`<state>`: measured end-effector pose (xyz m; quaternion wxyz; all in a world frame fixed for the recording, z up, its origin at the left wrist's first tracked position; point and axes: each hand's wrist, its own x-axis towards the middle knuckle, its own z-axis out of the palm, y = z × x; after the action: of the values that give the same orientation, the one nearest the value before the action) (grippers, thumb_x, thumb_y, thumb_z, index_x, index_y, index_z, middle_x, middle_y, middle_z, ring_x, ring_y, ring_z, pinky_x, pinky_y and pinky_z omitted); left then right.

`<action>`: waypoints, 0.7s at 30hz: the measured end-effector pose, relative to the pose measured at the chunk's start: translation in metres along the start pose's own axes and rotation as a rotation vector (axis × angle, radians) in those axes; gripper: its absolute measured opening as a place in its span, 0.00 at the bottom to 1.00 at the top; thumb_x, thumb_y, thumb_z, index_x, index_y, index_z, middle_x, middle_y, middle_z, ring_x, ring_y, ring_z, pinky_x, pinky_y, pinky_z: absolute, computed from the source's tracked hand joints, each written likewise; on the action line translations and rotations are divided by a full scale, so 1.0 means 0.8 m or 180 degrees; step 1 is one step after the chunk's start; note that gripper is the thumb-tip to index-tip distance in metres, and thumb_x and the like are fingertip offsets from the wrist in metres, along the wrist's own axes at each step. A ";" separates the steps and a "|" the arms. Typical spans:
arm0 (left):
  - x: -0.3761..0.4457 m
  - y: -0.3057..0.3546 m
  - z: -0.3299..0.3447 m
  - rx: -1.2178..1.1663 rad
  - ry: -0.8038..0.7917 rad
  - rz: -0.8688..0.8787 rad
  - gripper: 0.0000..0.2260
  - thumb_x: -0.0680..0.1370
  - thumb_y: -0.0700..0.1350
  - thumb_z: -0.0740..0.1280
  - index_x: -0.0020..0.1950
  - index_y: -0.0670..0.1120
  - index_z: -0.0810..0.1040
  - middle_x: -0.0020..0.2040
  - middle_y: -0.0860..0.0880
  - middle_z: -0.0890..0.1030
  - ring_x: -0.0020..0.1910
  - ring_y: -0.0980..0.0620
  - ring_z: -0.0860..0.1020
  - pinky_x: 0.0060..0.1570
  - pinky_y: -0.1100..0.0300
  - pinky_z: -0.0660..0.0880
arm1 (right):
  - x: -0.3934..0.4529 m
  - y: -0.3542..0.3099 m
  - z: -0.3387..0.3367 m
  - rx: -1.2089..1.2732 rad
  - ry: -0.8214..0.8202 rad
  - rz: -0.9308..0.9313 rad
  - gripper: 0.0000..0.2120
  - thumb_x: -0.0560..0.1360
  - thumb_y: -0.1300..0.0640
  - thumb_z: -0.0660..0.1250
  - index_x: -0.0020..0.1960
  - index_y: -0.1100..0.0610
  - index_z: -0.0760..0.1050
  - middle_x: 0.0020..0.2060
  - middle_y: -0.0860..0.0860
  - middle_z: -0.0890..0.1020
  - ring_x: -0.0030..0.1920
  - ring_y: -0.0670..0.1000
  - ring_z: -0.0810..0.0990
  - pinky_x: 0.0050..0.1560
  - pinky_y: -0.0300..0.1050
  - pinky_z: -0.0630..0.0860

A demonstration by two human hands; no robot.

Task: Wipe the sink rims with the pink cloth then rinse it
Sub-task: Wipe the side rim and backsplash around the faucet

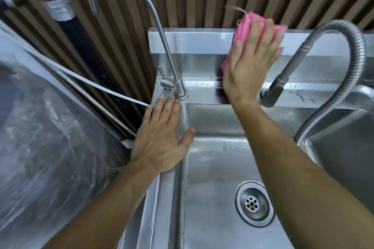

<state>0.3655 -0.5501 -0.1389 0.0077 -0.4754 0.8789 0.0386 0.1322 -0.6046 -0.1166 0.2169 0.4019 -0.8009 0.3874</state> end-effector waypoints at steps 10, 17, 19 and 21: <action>0.001 0.002 -0.004 0.0020 -0.0029 -0.0012 0.39 0.79 0.67 0.39 0.86 0.47 0.45 0.86 0.51 0.46 0.84 0.50 0.41 0.82 0.49 0.41 | -0.027 -0.014 0.007 0.0221 -0.0249 -0.0772 0.25 0.87 0.49 0.52 0.83 0.53 0.58 0.83 0.58 0.58 0.83 0.62 0.53 0.83 0.58 0.46; -0.001 0.001 -0.004 0.0007 -0.0027 -0.0005 0.38 0.80 0.67 0.38 0.85 0.48 0.41 0.85 0.51 0.41 0.83 0.51 0.36 0.82 0.49 0.39 | 0.024 -0.010 -0.003 0.1621 0.0940 0.1833 0.26 0.88 0.54 0.52 0.83 0.61 0.54 0.84 0.61 0.53 0.84 0.63 0.45 0.83 0.54 0.42; 0.000 0.000 -0.003 0.0017 -0.0023 0.0000 0.38 0.80 0.67 0.37 0.85 0.48 0.40 0.85 0.51 0.40 0.83 0.51 0.35 0.82 0.49 0.39 | 0.033 -0.016 -0.002 0.2039 0.1267 0.2390 0.27 0.88 0.54 0.51 0.84 0.60 0.52 0.84 0.60 0.48 0.84 0.60 0.42 0.83 0.53 0.41; 0.001 -0.001 -0.002 0.0037 -0.0015 0.0025 0.38 0.79 0.67 0.37 0.85 0.48 0.40 0.85 0.51 0.40 0.83 0.51 0.35 0.82 0.49 0.39 | 0.040 -0.018 -0.001 0.2126 0.1453 0.2734 0.27 0.88 0.54 0.51 0.84 0.61 0.52 0.84 0.61 0.48 0.84 0.59 0.42 0.83 0.51 0.39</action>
<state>0.3659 -0.5515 -0.1375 0.0124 -0.4718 0.8809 0.0346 0.1250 -0.6243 -0.0886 0.0692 -0.0054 -0.6596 0.7484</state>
